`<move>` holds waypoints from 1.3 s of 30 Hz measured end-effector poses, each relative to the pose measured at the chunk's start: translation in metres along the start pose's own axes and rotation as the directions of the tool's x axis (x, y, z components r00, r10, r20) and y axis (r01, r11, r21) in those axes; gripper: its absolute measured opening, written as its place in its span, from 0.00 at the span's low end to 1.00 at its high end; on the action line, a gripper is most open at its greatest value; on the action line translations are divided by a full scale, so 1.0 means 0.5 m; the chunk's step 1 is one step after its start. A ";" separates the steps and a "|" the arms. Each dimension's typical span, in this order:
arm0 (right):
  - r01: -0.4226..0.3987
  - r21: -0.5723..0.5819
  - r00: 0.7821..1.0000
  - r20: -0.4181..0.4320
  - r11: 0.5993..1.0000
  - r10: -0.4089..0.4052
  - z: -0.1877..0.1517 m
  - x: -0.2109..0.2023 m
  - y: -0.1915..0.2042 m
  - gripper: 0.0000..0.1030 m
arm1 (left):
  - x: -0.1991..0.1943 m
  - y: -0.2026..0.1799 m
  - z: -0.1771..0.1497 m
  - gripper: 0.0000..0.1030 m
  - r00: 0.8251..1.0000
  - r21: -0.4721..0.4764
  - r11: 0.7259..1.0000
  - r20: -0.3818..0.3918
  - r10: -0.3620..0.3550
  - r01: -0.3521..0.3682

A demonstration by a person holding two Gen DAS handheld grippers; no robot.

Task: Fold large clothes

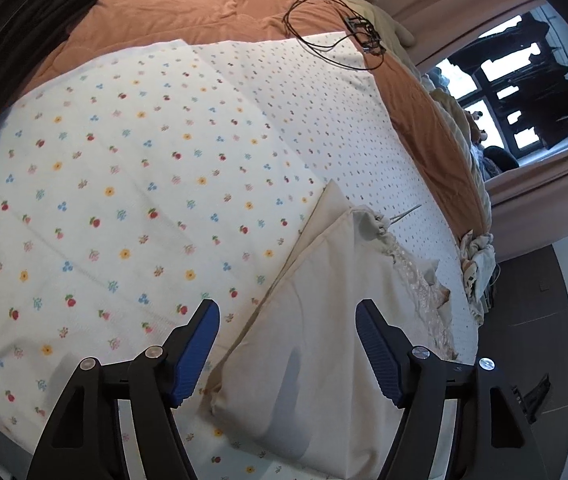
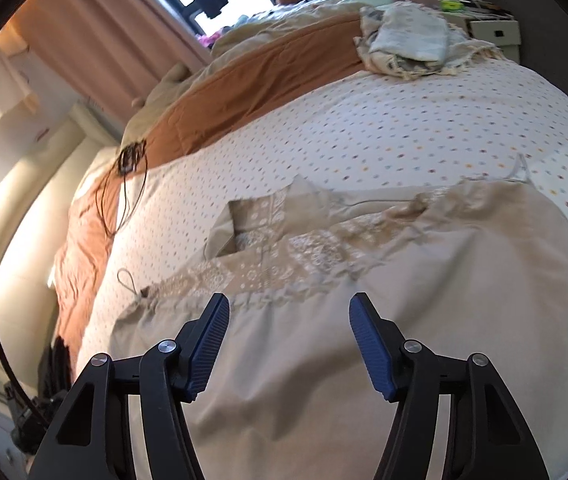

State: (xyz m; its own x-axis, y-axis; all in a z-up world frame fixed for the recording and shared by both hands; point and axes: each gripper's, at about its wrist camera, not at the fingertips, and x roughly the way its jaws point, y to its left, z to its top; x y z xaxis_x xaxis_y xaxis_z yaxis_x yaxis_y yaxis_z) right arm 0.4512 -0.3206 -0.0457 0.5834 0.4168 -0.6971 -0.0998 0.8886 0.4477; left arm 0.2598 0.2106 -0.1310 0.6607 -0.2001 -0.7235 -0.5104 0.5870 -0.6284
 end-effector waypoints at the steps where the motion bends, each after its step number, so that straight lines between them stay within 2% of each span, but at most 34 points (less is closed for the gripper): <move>1: 0.007 -0.017 1.000 -0.020 1.000 -0.007 0.002 0.018 0.013 0.60 | 0.001 0.007 -0.007 0.69 1.000 -0.010 1.000 -0.003 0.001 -0.002; 5: 0.022 -0.094 0.993 -0.114 0.995 -0.033 -0.002 0.101 0.056 0.59 | 0.008 0.029 -0.038 0.65 1.000 -0.038 0.999 -0.026 0.010 -0.011; 7: 0.030 -0.124 0.984 -0.168 0.992 -0.050 -0.006 0.151 0.068 0.48 | 0.016 0.041 -0.054 0.64 0.999 -0.056 0.998 -0.045 0.015 -0.017; 13: 0.076 -0.154 0.950 -0.287 0.985 -0.119 -0.023 0.263 0.065 0.35 | 0.038 0.063 -0.084 0.49 0.995 -0.075 0.997 -0.101 0.015 -0.023; 14: 0.083 -0.163 0.946 -0.296 0.983 -0.129 -0.027 0.275 0.065 0.31 | 0.040 0.067 -0.086 0.44 0.994 -0.082 0.996 -0.107 0.009 -0.018; 15: 0.093 -0.173 0.945 -0.296 0.981 -0.141 -0.029 0.285 0.065 0.20 | 0.042 0.072 -0.088 0.41 0.994 -0.093 0.996 -0.108 -0.001 -0.009; 16: 0.090 -0.179 0.947 -0.288 0.980 -0.140 -0.027 0.290 0.065 0.09 | 0.042 0.075 -0.090 0.33 0.994 -0.102 0.995 -0.108 -0.012 0.001; 20: 0.022 -0.138 0.962 -0.268 0.990 -0.059 0.000 0.281 0.051 0.03 | 0.038 0.082 -0.096 0.26 0.995 -0.116 0.993 -0.095 -0.026 0.015; 26: 0.004 -0.154 0.985 -0.171 0.988 -0.031 0.055 0.231 0.078 0.03 | 0.033 0.089 -0.098 0.26 0.994 -0.142 0.990 -0.099 -0.034 0.020; 31: 0.046 -0.184 0.976 -0.199 0.982 -0.083 0.049 0.276 0.082 0.03 | 0.026 0.085 -0.097 0.28 0.993 -0.144 0.989 -0.111 -0.039 0.023; 33: 0.060 -0.178 0.969 -0.224 0.982 -0.100 0.035 0.306 0.071 0.03 | 0.021 0.086 -0.097 0.31 0.991 -0.156 0.987 -0.117 -0.056 0.037; 35: 0.072 -0.170 0.962 -0.248 0.983 -0.113 0.019 0.331 0.058 0.03 | 0.017 0.089 -0.100 0.39 0.990 -0.170 0.984 -0.124 -0.069 0.047; 39: 0.076 -0.165 0.964 -0.241 0.983 -0.115 0.013 0.337 0.054 0.03 | 0.025 0.078 -0.114 0.48 0.987 -0.158 0.985 -0.136 -0.085 0.063</move>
State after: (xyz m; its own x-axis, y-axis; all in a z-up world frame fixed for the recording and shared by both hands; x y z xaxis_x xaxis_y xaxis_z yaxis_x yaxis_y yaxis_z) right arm 0.5523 -0.2277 -0.1474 0.3792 0.3460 -0.8582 -0.1870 0.9370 0.2951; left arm 0.2167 0.1865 -0.1810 0.6209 -0.3541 -0.6994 -0.5479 0.4422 -0.7102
